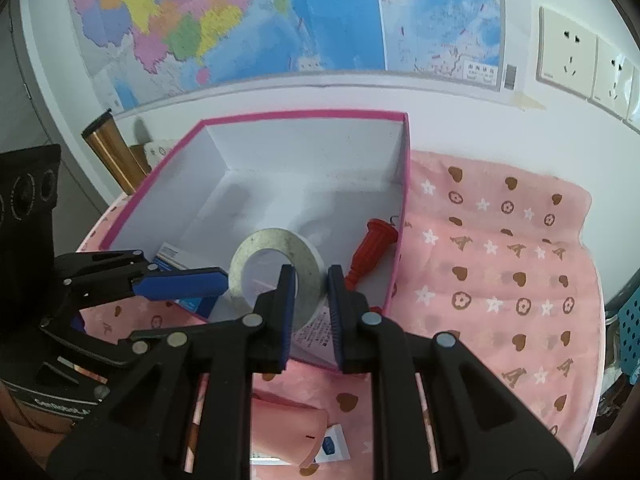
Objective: Organize rigid objects
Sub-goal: 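Carry the tape roll into the magenta box and open the right gripper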
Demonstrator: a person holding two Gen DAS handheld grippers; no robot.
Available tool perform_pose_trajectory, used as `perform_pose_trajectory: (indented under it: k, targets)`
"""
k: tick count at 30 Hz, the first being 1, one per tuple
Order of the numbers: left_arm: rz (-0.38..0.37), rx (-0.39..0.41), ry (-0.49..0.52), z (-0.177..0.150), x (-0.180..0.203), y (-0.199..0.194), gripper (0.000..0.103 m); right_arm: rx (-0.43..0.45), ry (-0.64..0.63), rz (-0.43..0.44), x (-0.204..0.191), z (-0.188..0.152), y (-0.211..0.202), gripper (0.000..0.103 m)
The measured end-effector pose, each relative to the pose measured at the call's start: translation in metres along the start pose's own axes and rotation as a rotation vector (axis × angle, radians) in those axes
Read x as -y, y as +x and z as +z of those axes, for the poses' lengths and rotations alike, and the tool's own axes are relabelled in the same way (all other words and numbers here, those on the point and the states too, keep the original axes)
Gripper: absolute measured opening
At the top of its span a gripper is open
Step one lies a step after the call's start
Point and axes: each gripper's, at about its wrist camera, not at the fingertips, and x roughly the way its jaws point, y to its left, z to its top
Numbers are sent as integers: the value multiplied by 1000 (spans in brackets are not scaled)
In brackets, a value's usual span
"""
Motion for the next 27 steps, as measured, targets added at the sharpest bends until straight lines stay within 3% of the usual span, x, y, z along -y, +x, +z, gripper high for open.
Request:
perform_pose_trajectory:
  k: [6,9,13,19,24,27]
  targets:
    - [1,-30,-34,3,-5,10,42,-42,14,-60,1,-1,12,20]
    - [7,-29,-53,4,-10,10,42,-33,15,-118,2,2,11,32]
    - [35,-5,-36,1,-8,1,42,7,21,-111,3,0,-2,34]
    - [61,76,29,-14,3,-34,54,71,9,-46,-4,-21,-34,40]
    - [61,112,62,-32,10,-60,55,96,-50,63,-22,-47,-61,40]
    - [65,114,70,-45,12,-69,56,68,-102,122,-36,-69,-67,40]
